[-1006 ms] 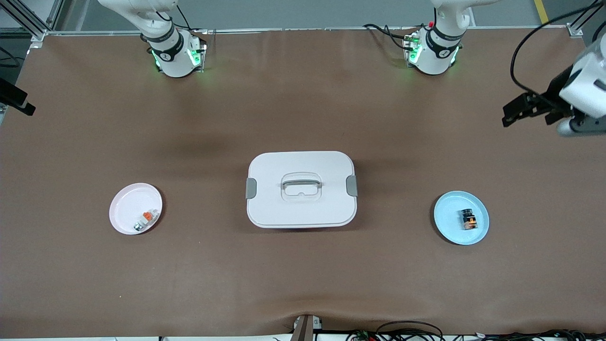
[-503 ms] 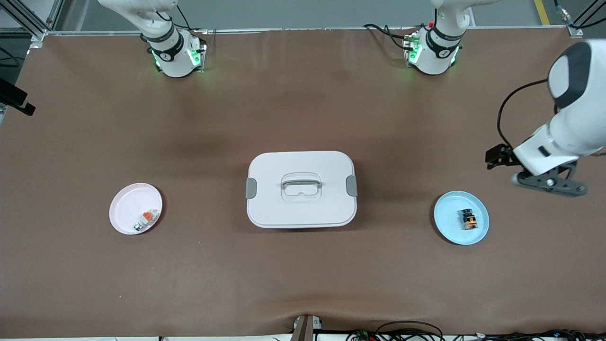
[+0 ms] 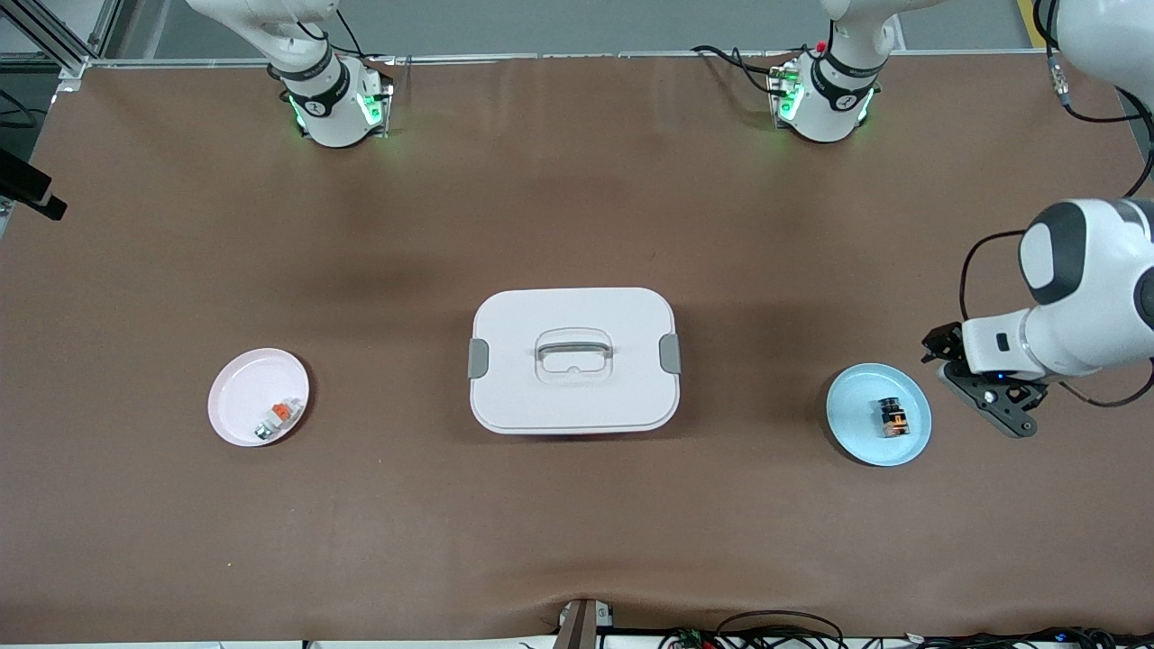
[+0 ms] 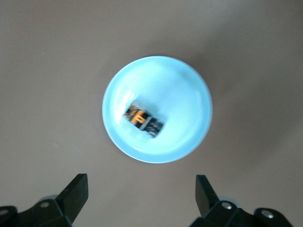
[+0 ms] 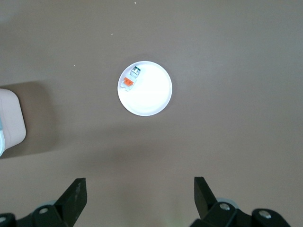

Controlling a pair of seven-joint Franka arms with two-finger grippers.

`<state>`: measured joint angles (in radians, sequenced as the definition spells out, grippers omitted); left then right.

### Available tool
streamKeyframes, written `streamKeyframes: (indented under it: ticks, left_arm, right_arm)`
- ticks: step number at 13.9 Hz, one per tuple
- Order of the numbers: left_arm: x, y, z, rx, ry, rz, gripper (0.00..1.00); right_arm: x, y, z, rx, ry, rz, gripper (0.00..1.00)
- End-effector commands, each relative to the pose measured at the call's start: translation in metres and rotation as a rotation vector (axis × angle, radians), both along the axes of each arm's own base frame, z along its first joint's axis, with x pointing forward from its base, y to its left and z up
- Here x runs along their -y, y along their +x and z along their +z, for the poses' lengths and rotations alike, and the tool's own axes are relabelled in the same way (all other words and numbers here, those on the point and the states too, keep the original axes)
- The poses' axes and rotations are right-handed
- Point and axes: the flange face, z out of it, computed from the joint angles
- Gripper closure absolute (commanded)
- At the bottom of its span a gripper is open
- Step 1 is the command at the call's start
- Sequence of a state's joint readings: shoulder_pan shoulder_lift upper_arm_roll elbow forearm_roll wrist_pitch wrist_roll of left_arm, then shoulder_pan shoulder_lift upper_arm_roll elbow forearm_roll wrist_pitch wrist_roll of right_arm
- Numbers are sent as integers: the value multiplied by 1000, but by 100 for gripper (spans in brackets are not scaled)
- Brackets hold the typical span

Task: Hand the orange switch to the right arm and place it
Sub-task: 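Lower the left gripper and close it on the orange switch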

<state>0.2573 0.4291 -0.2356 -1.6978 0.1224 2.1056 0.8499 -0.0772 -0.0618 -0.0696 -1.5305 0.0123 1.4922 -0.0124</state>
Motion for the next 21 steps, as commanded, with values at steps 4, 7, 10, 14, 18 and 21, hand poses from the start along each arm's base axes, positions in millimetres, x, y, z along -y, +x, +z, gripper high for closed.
streamKeyframes:
  ticks: [4,7,10,14,18,21]
  left_arm:
    - [-7,26,-52,70,-23,-289,0]
    - [-2,28,-70,61,-29,-413,0]
    - [-1,26,-84,45,-33,-525,0]
    - [0,29,-104,74,-33,-644,0]
    - [-4,28,-118,75,-23,-684,0]
    - [-7,21,-126,60,-44,-632,0]
  right_arm:
    - [-1,-2,8,24,7,5,0]
    - [-3,-2,8,24,6,8,0]
    - [-5,-3,8,19,8,11,0]
    - [-1,-3,7,13,9,4,0]
    - [2,-4,7,13,9,-3,0]
    - [3,-4,7,13,7,-3,0]
